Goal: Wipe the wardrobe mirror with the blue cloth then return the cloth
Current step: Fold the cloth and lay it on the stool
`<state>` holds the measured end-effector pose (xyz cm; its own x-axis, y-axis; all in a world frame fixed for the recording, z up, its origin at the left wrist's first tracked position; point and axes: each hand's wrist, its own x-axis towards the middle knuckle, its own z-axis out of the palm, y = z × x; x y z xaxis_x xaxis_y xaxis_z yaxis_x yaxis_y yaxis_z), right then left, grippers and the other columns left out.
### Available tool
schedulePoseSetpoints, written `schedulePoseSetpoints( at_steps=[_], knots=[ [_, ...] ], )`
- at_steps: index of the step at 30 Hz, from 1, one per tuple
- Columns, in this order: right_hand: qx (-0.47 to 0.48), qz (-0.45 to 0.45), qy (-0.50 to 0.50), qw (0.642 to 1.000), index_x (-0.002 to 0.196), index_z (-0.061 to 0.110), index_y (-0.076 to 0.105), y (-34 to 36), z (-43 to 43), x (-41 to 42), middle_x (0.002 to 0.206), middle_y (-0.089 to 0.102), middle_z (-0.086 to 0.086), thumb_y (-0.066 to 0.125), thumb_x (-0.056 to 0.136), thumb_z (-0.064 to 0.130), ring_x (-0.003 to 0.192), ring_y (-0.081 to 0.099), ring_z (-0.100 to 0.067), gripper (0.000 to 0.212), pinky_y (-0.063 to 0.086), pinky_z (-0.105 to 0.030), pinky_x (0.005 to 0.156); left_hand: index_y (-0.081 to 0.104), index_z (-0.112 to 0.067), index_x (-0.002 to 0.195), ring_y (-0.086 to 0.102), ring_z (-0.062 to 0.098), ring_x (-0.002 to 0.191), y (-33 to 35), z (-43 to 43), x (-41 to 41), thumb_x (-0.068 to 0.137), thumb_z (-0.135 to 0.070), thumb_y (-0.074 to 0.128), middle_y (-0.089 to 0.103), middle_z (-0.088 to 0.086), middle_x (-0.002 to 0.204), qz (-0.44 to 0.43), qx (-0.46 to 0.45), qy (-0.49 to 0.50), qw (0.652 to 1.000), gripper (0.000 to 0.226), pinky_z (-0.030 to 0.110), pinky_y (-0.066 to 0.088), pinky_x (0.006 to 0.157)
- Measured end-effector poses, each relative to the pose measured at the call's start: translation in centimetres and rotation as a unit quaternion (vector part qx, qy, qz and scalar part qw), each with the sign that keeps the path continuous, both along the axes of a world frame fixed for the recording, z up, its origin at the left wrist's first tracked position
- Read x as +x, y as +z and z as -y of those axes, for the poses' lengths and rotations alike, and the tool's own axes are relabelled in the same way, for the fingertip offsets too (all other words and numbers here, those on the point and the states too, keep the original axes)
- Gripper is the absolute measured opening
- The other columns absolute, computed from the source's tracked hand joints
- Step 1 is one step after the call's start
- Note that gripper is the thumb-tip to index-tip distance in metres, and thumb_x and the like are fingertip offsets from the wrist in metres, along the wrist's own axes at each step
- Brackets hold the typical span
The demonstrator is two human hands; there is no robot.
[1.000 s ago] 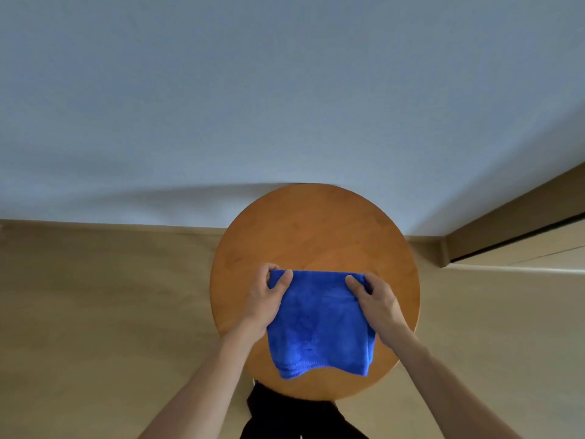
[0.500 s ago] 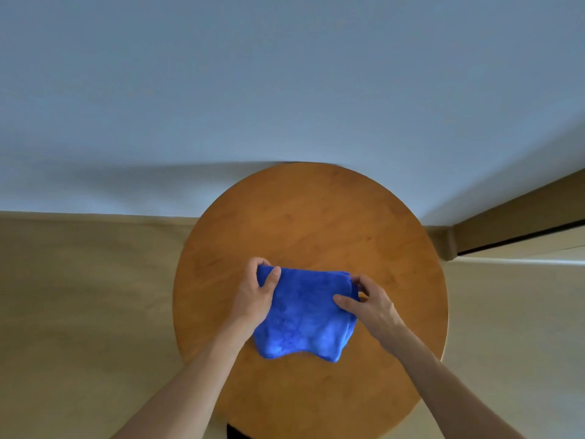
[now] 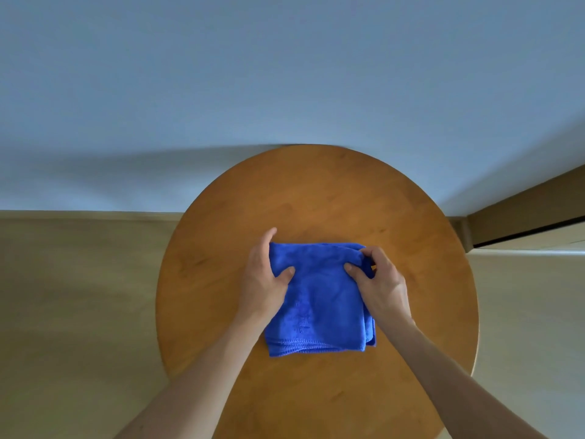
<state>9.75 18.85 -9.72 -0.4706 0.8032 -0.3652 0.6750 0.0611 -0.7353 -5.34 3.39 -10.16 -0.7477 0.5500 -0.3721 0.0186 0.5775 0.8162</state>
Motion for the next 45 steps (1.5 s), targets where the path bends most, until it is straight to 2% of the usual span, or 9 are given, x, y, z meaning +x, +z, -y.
schedulePoseSetpoints(
  at_steps=[8, 13, 19, 25, 31, 34, 38, 41, 45],
  knots=[
    [-0.019, -0.015, 0.073, 0.997, 0.114, 0.042, 0.054, -0.1, 0.3, 1.6, 0.108, 0.059, 0.027, 0.07, 0.087, 0.03, 0.102, 0.054, 0.01, 0.033, 0.044, -0.017, 0.078, 0.022, -0.026, 0.159, 0.041, 0.015, 0.144, -0.1, 1.7, 2.3, 0.093, -0.041, 0.069, 0.04, -0.006, 0.158, -0.05, -0.065, 0.085, 0.993, 0.081, 0.04, 0.043, 0.114],
    [-0.001, 0.019, 0.083, 0.996, 0.124, 0.037, 0.054, 0.0, 0.6, 1.7, 0.116, 0.06, 0.022, 0.067, 0.091, 0.025, 0.108, 0.057, -0.004, 0.037, 0.049, -0.029, 0.089, 0.025, -0.029, 0.158, 0.045, 0.011, 0.136, -0.5, 3.3, 3.3, 0.091, -0.027, 0.072, 0.045, -0.008, 0.15, -0.04, -0.072, 0.028, 0.996, 0.082, 0.02, 0.034, 0.1],
    [0.025, 0.079, 0.084, 0.993, 0.137, 0.048, 0.036, 1.0, 1.7, 2.0, 0.123, 0.05, 0.018, 0.064, 0.084, 0.059, 0.099, 0.057, -0.01, 0.061, 0.05, -0.034, 0.078, 0.02, -0.048, 0.156, 0.053, 0.009, 0.096, 0.0, 2.8, 3.6, 0.096, -0.028, 0.067, 0.05, -0.004, 0.116, -0.082, -0.111, 0.0, 0.99, 0.079, 0.025, 0.046, 0.081],
    [0.035, 0.097, 0.12, 0.987, 0.149, 0.058, 0.004, 0.4, 5.0, 3.5, 0.12, 0.029, 0.012, 0.074, 0.085, 0.041, 0.072, 0.058, -0.005, 0.097, 0.046, -0.023, 0.055, 0.015, -0.036, 0.162, 0.014, 0.032, 0.155, -0.7, 4.0, 7.1, 0.102, -0.061, 0.028, 0.004, 0.013, 0.17, -0.261, -0.223, -0.142, 0.928, 0.066, 0.042, 0.038, 0.114],
    [0.121, 0.074, 0.118, 0.983, 0.15, 0.06, 0.014, 0.1, 5.5, 3.9, 0.129, 0.036, 0.003, 0.059, 0.098, 0.028, 0.079, 0.059, -0.014, 0.076, 0.054, -0.029, 0.057, -0.004, -0.025, 0.163, -0.005, 0.029, 0.157, -2.6, 5.4, 6.9, 0.098, -0.072, 0.003, -0.015, 0.013, 0.169, -0.311, -0.266, -0.207, 0.889, 0.08, 0.047, 0.023, 0.124],
    [0.271, 0.182, 0.157, 0.932, 0.158, 0.041, 0.014, 0.3, 5.7, 4.0, 0.148, 0.032, -0.008, 0.063, 0.095, 0.022, 0.112, 0.051, -0.027, 0.082, 0.058, -0.039, 0.076, 0.006, -0.017, 0.163, -0.004, 0.029, 0.157, -2.0, 5.1, 6.9, 0.102, -0.067, 0.012, -0.011, 0.013, 0.17, -0.333, -0.263, -0.226, 0.877, 0.079, 0.05, 0.02, 0.125],
    [0.398, 0.143, 0.234, 0.875, 0.153, 0.018, 0.039, 0.3, 6.3, 2.7, 0.159, 0.033, -0.016, 0.061, 0.078, -0.007, 0.142, 0.039, -0.037, 0.082, 0.041, -0.047, 0.11, 0.004, -0.013, 0.162, -0.008, 0.021, 0.157, -1.6, 3.6, 6.8, 0.107, -0.046, 0.015, -0.009, 0.005, 0.17, -0.349, -0.237, -0.26, 0.869, 0.066, 0.049, 0.015, 0.126],
    [0.385, 0.139, 0.331, 0.85, 0.154, 0.016, 0.037, -0.5, 7.3, 1.8, 0.163, 0.028, -0.011, 0.048, 0.101, 0.022, 0.15, 0.027, -0.03, 0.055, 0.035, -0.048, 0.117, -0.003, -0.016, 0.161, -0.011, 0.018, 0.156, -1.8, 2.5, 6.4, 0.108, -0.038, 0.012, -0.011, 0.003, 0.169, -0.34, -0.231, -0.263, 0.873, 0.06, 0.048, 0.014, 0.125],
    [0.342, 0.192, 0.321, 0.862, 0.16, 0.021, 0.016, -2.7, 6.5, 2.5, 0.168, 0.012, -0.009, 0.024, 0.104, 0.057, 0.154, 0.013, -0.023, 0.068, 0.022, -0.043, 0.124, 0.006, -0.017, 0.163, 0.001, 0.022, 0.158, -3.1, 2.6, 6.1, 0.107, -0.044, 0.019, 0.001, 0.007, 0.171, -0.358, -0.231, -0.248, 0.87, 0.063, 0.051, 0.018, 0.125]
  ],
)
